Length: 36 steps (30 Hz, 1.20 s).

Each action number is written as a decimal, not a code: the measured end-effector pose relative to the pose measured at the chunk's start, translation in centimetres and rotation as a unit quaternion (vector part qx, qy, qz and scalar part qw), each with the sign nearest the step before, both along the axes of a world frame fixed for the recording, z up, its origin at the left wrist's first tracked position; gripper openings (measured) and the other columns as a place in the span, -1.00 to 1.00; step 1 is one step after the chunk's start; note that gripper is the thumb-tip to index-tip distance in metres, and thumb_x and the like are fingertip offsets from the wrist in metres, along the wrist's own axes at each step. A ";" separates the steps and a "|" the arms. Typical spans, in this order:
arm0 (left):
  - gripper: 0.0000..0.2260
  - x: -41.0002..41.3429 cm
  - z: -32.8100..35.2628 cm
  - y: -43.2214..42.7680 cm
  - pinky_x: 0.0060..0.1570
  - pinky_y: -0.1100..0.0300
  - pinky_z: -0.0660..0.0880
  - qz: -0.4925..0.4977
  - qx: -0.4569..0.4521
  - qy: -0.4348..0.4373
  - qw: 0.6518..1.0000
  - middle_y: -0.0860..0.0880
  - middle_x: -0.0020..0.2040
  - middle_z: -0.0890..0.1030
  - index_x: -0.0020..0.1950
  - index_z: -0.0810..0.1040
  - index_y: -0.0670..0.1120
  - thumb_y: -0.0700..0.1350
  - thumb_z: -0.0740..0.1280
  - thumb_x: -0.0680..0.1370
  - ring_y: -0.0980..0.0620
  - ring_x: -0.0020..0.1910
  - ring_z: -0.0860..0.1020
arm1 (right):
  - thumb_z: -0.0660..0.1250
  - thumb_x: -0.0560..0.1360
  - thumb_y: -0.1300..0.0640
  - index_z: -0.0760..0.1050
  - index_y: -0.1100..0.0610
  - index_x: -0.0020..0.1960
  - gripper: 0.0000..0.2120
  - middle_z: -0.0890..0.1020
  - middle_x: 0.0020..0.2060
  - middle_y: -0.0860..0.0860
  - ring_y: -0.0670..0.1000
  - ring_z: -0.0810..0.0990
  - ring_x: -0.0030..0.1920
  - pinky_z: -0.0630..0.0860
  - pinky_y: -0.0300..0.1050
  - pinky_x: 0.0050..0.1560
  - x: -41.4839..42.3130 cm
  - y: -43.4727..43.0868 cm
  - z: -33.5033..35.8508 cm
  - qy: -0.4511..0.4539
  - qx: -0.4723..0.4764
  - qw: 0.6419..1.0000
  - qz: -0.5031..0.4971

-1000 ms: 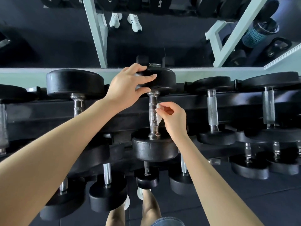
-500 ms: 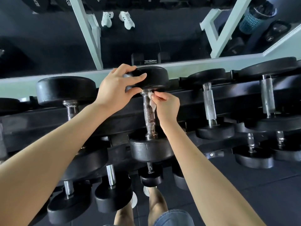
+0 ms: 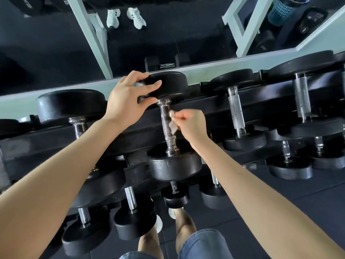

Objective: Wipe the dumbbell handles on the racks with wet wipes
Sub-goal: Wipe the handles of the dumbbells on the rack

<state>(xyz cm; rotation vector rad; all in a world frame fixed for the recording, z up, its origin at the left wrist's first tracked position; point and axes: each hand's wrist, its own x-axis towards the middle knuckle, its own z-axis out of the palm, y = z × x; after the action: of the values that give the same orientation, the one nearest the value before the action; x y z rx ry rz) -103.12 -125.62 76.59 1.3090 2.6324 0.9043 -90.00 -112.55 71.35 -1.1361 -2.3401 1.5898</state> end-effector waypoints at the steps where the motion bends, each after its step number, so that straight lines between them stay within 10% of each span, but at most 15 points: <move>1: -0.63 0.1 0.1 0.0 0.03 -0.03 0.51 0.003 0.000 -0.003 1.000 -0.04 0.25 0.51 0.27 0.54 0.08 -0.11 0.42 0.48 -0.14 0.23 0.46 | 0.35 0.48 0.00 0.55 0.27 -0.39 -0.60 0.60 -0.44 0.19 0.25 0.59 -0.30 0.56 0.19 -0.16 1.4 -0.4 -0.3 -0.016 0.011 0.999 0.027; 7: -0.54 1.7 1.7 1.1 0.07 0.12 0.47 0.083 0.002 -0.077 0.994 -0.01 0.28 0.44 0.34 0.49 0.07 0.04 0.44 0.45 0.06 0.13 0.47 | 0.40 0.46 0.27 0.60 0.14 -0.11 -0.94 0.66 -0.22 0.26 0.11 0.57 -0.27 0.57 0.16 0.02 2.2 0.5 1.2 -0.016 -0.158 0.987 0.036; 10: -0.36 2.0 2.7 2.5 -0.05 0.23 0.37 0.176 -0.069 -0.135 0.973 -0.04 0.29 0.37 0.42 0.37 0.11 0.26 0.40 0.39 0.08 0.03 0.44 | 0.42 0.45 0.26 0.50 0.24 0.23 -0.64 0.64 -0.20 0.04 -0.04 0.58 -0.23 0.56 -0.06 -0.07 2.0 0.6 0.9 -0.047 -0.256 0.964 0.048; 16: -0.31 0.2 3.0 3.4 -0.04 0.21 0.33 0.189 -0.102 -0.261 0.941 0.06 0.24 0.51 0.39 0.37 0.02 0.29 0.41 0.36 0.02 0.21 0.47 | 0.38 0.44 0.38 0.46 0.20 0.28 -0.57 0.62 -0.31 0.01 0.04 0.57 -0.29 0.31 -0.17 -0.45 0.6 0.7 0.8 -0.031 -0.360 0.932 0.019; 29: -0.61 -0.3 3.2 2.2 -0.08 0.24 0.37 0.216 -0.020 -0.286 0.933 0.27 -0.19 0.49 0.06 0.56 0.12 0.16 0.53 0.30 0.16 -0.09 0.47 | 0.35 0.42 0.45 0.53 0.27 0.19 -0.65 0.58 -0.47 -0.06 -0.19 0.40 -0.64 0.23 -0.24 -0.58 -0.2 -0.6 2.4 -0.071 -0.312 0.947 -0.040; 36: -0.60 -1.4 0.9 -1.2 0.14 0.15 0.48 0.213 0.073 -0.383 0.896 0.19 -0.02 0.55 0.09 0.54 0.09 0.01 0.55 0.31 0.22 0.05 0.51 | 0.42 0.35 0.43 0.61 0.21 0.02 -0.72 0.50 -0.48 -0.03 -0.20 0.35 -0.66 0.25 -0.37 -0.60 -1.4 -1.7 2.6 -0.103 -0.209 0.972 -0.032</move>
<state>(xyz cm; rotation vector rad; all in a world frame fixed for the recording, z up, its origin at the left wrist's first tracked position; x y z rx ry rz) -104.53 -126.82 77.53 0.2394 2.2259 1.3399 -91.44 -114.29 73.90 -1.5046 -2.1064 2.0980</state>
